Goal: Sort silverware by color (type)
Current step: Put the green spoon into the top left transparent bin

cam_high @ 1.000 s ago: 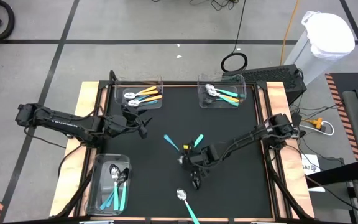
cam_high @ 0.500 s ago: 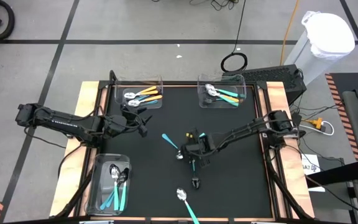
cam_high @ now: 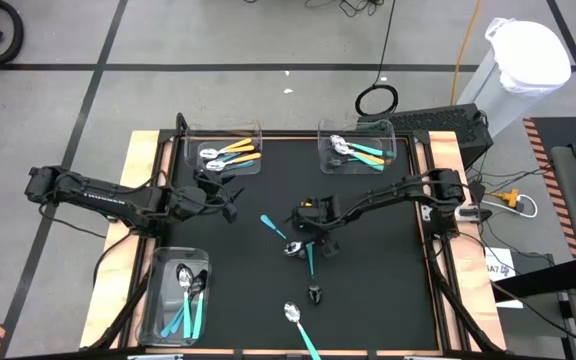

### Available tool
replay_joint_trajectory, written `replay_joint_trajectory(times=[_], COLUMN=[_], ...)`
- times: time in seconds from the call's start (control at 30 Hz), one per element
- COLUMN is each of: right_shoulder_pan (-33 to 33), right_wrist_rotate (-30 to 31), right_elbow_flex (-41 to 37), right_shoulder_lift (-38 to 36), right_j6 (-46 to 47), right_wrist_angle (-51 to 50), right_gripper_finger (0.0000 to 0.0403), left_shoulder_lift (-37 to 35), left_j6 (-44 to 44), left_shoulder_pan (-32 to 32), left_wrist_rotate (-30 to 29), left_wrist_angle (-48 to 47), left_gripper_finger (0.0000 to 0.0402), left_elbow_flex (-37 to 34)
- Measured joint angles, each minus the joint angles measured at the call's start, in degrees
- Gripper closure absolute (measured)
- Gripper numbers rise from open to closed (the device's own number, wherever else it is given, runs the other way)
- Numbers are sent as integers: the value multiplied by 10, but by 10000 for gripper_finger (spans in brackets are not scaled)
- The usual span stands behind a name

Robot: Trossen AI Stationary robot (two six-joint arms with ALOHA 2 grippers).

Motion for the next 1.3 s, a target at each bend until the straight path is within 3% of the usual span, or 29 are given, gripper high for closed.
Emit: replay_joint_trajectory(times=[0.2,0.37,0.43,0.6,0.9,1.07,1.13,1.3], right_shoulder_pan=[-8,-12,-15,-29,-60,-75,-79,-88], right_wrist_rotate=[-2,0,1,2,-1,-53,-61,-60], right_elbow_flex=[-18,-18,-18,-19,-19,-19,-19,-18], right_shoulder_lift=[0,-1,-4,-4,-4,-4,-5,-5], right_j6=[13,26,25,36,64,59,61,58], right_wrist_angle=[17,39,56,139,321,407,438,534], right_gripper_finger=[305,381,392,389,401,402,402,402], left_shoulder_lift=[0,0,0,0,0,0,0,0], left_j6=[0,15,20,32,48,107,105,68], left_shoulder_pan=[0,0,0,0,0,0,0,0], left_wrist_rotate=[-5,-53,-66,-87,-50,83,109,60], left_wrist_angle=[0,-2,-2,-2,-2,-1,-1,0], left_gripper_finger=[190,190,190,190,190,190,190,190], left_elbow_flex=[0,0,0,0,0,0,0,0])
